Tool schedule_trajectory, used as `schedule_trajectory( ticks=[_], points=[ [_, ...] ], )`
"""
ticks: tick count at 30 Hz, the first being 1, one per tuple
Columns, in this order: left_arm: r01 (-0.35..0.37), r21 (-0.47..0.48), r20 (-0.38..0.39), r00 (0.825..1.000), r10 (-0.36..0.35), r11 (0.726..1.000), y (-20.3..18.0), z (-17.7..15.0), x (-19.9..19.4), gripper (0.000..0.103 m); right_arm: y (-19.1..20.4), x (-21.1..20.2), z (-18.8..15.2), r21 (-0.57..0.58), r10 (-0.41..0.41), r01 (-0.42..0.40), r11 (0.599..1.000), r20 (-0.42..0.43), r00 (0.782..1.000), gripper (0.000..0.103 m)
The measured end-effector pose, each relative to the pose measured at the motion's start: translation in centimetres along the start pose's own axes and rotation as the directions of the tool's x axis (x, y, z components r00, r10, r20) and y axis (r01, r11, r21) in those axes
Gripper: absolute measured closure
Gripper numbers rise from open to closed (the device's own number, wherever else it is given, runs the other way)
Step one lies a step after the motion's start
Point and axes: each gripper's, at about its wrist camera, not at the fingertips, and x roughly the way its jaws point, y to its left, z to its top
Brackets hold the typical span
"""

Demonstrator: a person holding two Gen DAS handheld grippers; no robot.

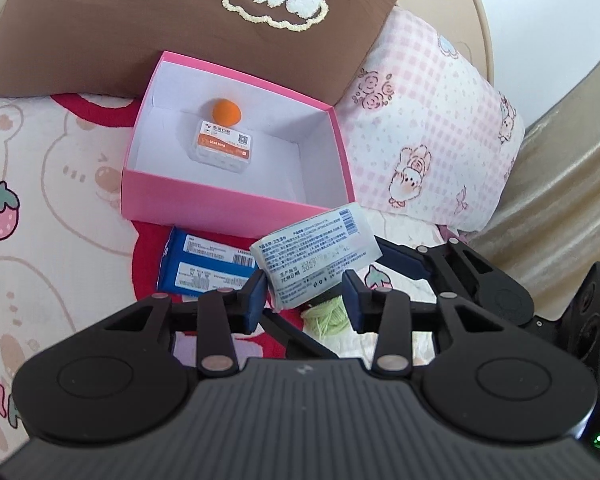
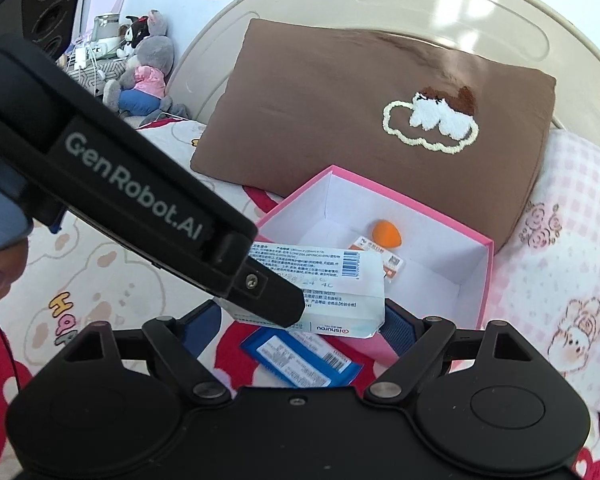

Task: Organize objects
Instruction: 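Carry the white-blue packet over the pink box and lower it inside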

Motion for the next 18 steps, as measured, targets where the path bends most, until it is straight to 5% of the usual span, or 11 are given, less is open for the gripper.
schedule_trajectory(
  ticks=[18],
  points=[
    [-0.014,-0.004,0.015,1.000,0.014,1.000,0.3,5.7,3.9,0.065,-6.3,5.5,3.6,0.113,0.121,-0.117,0.987,-0.029,0.992,0.019]
  ],
)
